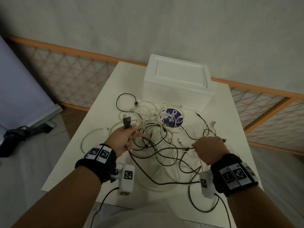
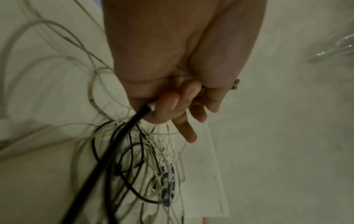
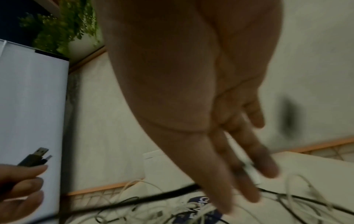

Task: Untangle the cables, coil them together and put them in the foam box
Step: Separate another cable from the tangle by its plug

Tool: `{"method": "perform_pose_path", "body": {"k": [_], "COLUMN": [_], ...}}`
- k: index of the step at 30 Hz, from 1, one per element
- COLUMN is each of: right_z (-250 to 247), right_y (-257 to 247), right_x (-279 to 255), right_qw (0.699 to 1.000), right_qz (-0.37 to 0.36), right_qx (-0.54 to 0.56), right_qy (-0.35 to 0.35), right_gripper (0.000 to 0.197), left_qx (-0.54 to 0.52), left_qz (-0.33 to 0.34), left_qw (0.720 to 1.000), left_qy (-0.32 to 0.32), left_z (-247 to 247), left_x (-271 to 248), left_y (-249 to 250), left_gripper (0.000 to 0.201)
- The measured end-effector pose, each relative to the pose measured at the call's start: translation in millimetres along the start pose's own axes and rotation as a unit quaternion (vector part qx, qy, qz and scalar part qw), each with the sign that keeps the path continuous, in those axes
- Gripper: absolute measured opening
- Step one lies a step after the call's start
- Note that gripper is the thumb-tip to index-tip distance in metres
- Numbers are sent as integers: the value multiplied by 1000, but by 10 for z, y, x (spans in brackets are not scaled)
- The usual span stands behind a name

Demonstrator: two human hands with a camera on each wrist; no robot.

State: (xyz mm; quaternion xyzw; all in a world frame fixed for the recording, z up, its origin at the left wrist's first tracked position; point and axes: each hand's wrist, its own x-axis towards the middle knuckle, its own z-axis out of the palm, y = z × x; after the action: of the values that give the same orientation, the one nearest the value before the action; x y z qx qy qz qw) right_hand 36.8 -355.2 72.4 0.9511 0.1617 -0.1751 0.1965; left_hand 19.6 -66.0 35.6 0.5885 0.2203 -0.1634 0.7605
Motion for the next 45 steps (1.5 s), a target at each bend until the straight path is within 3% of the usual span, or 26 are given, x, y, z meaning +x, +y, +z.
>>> {"method": "perform_pose_path", "body": {"k": [2,4,6,8,12,15,18,21,25,31,33,36,38,41,45], "right_z": [-65,-231,-458,-573,-531,-484,-421,-237,87,333,271,17,-198,-378,-272], "right_y": [-73,-309,-669,-1023,-1260,-1296,-1298,-1032,-653,-580,-703,-1035,-1373,-1955,-2446], "right_x": [-2,33,45,71,149,112,98,107,51,115,179,300,379,501,614], "right_qw": [998,987,951,919,881,846,872,910,938,974,984,967,947,930,945], "right_qz": [-4,-73,-150,-208,-211,-235,-250,-211,-138,-80,-94,-139,-214,-308,-310], "right_qx": [20,141,270,331,418,475,416,353,317,200,146,207,229,197,106], "right_qy": [-57,-26,28,44,69,61,64,58,20,-74,-46,53,74,41,-3], "right_gripper": [34,40,48,43,18,17,21,24,35,42,42,38,28,29,29], "left_qx": [-49,-100,-126,-104,-94,-212,-372,-424,-364,-324,-315,-321,-335,-356,-334], "left_qz": [-2,6,31,48,63,58,62,47,-4,-66,-73,-87,-82,-68,-69], "left_qw": [999,994,989,990,990,974,925,887,888,916,923,917,907,891,899], "left_qy": [-17,-49,-78,-87,-89,-57,53,175,280,225,209,221,239,273,275], "left_z": [44,153,287,376,251,156,61,-409,-981,-932,-885,-866,-875,-949,-1157], "left_x": [-29,-72,-144,-242,-272,-307,-319,-235,-182,-243,-266,-262,-267,-271,-303], "left_y": [-21,-27,-14,25,49,-11,-81,-69,-239,-527,-548,-548,-543,-524,-479], "left_gripper": [41,47,47,41,48,45,45,44,41,33,32,37,38,34,26]}}
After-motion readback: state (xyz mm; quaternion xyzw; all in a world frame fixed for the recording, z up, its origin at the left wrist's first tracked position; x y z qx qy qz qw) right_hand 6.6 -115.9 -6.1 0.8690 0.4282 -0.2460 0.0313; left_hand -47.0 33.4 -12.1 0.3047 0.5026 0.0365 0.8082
